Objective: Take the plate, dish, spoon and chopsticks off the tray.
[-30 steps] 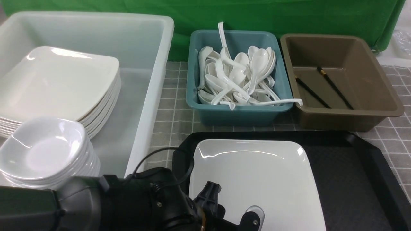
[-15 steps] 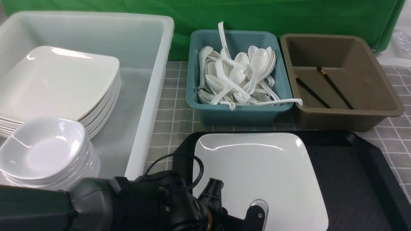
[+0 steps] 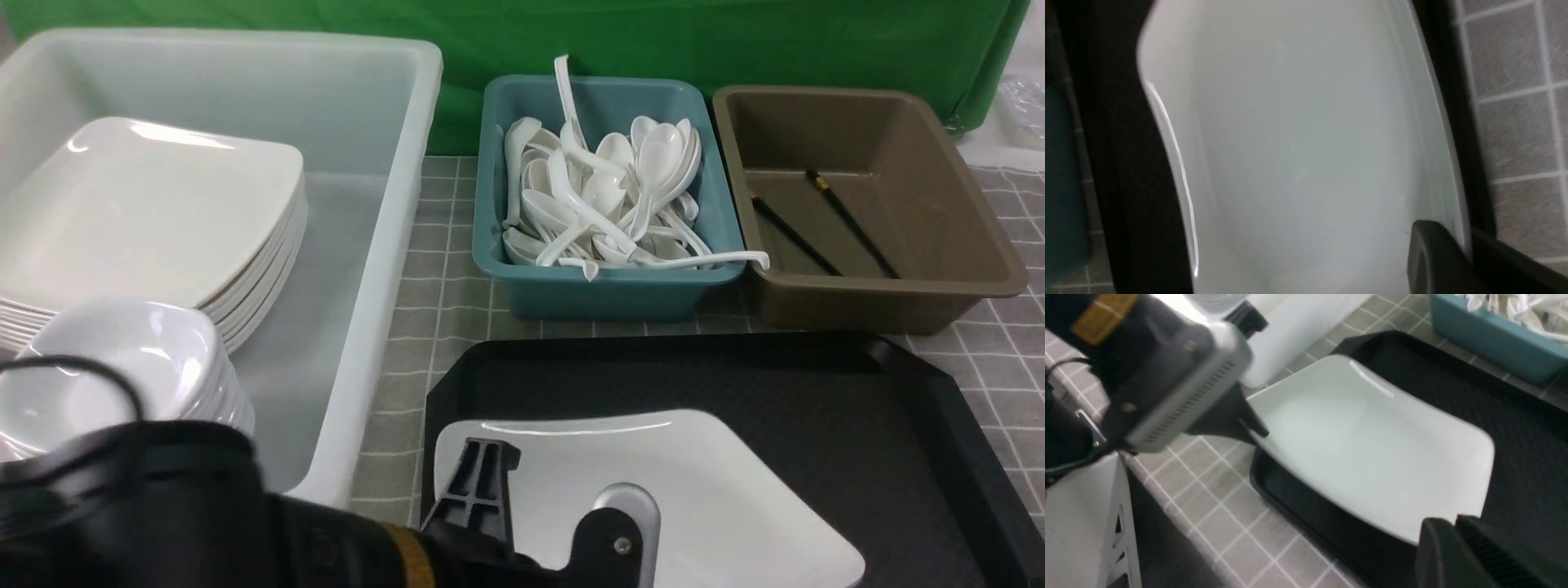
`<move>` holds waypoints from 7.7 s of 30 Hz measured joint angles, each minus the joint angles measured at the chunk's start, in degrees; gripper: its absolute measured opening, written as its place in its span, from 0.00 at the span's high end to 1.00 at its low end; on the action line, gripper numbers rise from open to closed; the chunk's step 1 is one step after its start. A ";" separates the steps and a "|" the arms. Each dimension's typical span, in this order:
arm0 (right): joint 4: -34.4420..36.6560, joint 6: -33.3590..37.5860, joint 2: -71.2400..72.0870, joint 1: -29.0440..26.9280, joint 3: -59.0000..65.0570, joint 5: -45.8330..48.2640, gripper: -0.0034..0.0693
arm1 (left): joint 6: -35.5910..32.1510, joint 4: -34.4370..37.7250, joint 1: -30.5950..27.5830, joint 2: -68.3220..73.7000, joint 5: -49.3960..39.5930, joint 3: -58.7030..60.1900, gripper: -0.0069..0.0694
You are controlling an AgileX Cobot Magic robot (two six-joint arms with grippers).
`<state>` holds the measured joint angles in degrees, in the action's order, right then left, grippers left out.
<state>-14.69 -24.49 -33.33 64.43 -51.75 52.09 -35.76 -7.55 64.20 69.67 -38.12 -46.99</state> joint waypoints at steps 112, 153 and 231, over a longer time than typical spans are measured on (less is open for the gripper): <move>-2.96 4.21 -9.96 0.00 -2.41 -13.56 0.87 | -11.36 43.75 -57.19 -50.86 12.18 15.27 0.90; -4.45 2.36 -9.49 -4.96 -1.81 -14.45 0.87 | -12.42 42.82 -57.19 -61.86 21.95 25.07 0.90; 13.12 23.96 33.27 -55.27 52.12 -37.15 0.83 | 31.06 9.59 -64.39 -68.51 32.73 42.26 0.90</move>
<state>-1.57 -0.54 -0.06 9.16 0.36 14.94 -4.70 2.03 -0.20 1.16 -5.39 -4.73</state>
